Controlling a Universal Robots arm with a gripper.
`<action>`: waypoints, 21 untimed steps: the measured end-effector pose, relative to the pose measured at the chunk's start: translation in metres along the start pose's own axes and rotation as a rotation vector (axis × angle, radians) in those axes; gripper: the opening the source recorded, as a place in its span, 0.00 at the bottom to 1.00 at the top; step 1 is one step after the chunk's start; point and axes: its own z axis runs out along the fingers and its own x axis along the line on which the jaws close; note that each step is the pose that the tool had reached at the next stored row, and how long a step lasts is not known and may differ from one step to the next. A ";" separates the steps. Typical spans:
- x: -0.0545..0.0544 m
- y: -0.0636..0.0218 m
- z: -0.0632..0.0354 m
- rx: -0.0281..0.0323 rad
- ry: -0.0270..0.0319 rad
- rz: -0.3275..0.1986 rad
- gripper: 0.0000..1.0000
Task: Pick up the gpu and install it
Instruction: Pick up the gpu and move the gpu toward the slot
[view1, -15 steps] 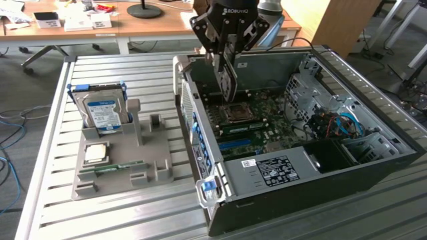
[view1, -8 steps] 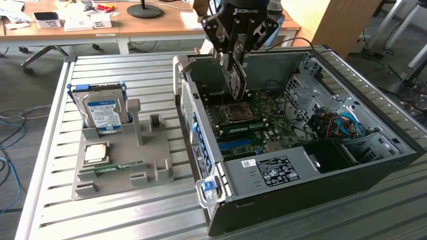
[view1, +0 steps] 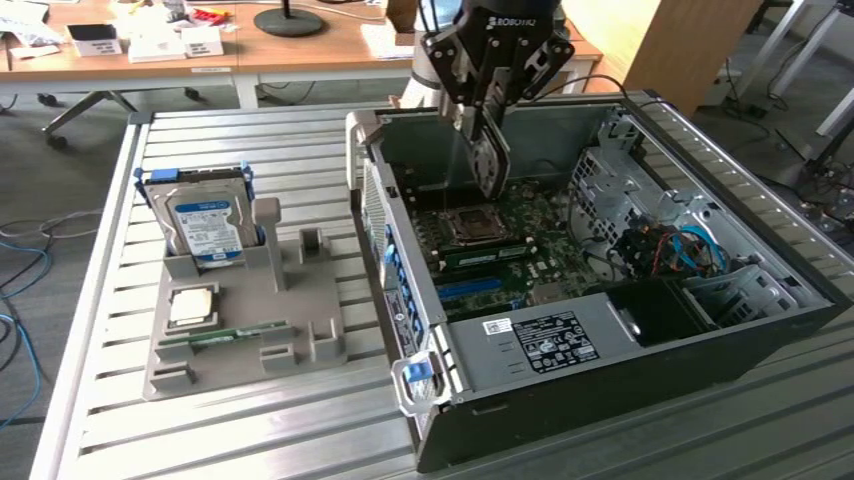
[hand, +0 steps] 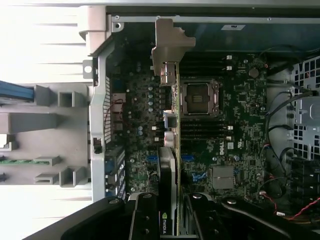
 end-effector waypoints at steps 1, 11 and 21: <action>-0.002 0.0002 0.0000 0.0000 0.0000 0.000 0.27; -0.027 0.0012 0.0007 0.0001 0.0001 0.000 0.27; -0.042 0.0017 0.0010 0.0000 0.0001 0.000 0.27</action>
